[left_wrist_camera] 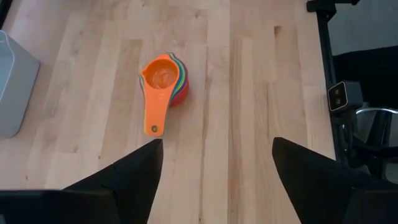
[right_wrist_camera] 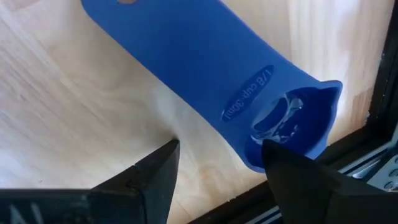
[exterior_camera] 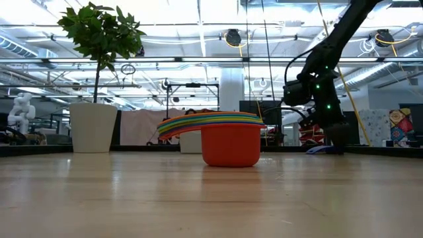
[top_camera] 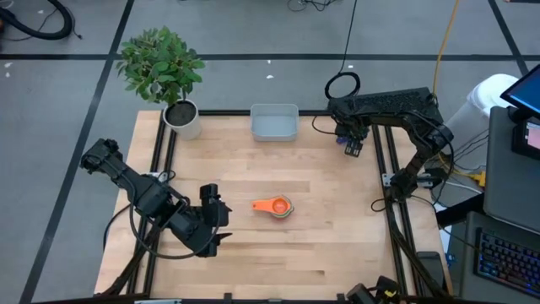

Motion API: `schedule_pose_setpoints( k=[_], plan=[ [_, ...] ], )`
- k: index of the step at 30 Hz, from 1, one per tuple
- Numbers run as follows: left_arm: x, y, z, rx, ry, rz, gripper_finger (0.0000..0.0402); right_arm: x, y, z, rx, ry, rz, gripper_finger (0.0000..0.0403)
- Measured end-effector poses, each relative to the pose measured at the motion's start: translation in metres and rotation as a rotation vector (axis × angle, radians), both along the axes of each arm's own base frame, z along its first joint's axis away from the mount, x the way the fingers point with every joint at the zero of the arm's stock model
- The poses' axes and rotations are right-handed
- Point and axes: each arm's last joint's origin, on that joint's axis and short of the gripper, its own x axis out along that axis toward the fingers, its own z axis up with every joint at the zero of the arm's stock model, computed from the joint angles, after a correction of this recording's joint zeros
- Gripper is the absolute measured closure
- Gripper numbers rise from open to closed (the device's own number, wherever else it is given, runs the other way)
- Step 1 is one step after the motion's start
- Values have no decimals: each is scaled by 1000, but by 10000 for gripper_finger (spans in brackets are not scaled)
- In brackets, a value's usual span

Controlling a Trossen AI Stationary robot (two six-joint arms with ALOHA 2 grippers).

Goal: Nest measuring cups in basket
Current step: Stack the dark blue measuring cup on top of the orange measuring cup

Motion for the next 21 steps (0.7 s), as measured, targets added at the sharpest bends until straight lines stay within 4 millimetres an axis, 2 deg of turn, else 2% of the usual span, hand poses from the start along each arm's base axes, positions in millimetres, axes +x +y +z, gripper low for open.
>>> schedule_pose_setpoints(
  k=[3,6,9,13,14,21],
  plan=[
    [0,0,0,-1,-1,0,94,1,1,0,11,-17,4,190],
    [0,0,0,-1,-2,0,99,3,4,0,23,-32,-5,223],
    [0,0,0,-2,-2,0,109,5,8,-1,40,-30,-15,277],
    [0,0,0,-2,-2,0,121,9,16,-1,78,-29,-22,375],
    [0,0,0,-2,-2,0,124,10,19,-1,86,-23,-20,387],
    [0,0,0,0,-3,-1,121,23,38,-1,119,-12,-1,398]
  ],
)
